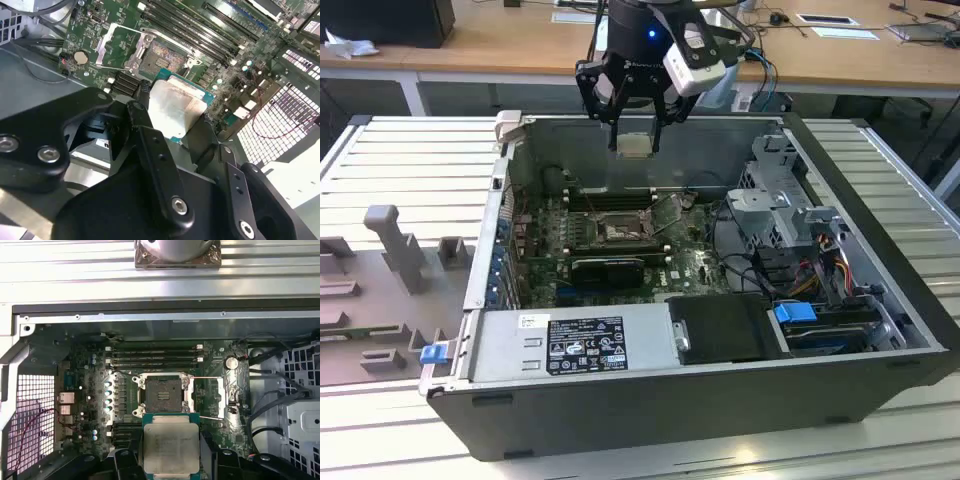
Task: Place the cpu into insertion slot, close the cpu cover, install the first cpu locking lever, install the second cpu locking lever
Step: 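Place the cpu into insertion slot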
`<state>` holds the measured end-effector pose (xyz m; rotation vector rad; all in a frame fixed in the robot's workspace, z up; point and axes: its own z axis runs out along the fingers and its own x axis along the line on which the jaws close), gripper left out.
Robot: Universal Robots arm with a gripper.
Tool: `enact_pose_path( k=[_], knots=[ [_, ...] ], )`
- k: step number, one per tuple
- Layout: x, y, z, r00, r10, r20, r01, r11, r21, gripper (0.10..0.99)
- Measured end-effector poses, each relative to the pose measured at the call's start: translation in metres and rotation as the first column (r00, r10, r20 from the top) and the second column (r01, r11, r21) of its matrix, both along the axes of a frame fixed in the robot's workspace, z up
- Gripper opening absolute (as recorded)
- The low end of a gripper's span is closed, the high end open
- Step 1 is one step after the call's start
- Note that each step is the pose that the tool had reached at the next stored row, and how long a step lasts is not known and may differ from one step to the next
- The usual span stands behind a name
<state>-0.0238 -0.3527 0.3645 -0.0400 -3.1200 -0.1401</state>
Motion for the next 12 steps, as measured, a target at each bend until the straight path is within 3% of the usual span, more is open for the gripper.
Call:
enact_pose_path(
  k=[5,12],
  knots=[
    [0.0000,0.0000,-0.0001,0.9989,-0.047,0.0000,0.047,0.9989,0.000,0.541],
    [0.0000,0.0000,-0.0007,0.9868,-0.162,0.0000,0.162,0.9868,-0.001,0.541]
  ],
)
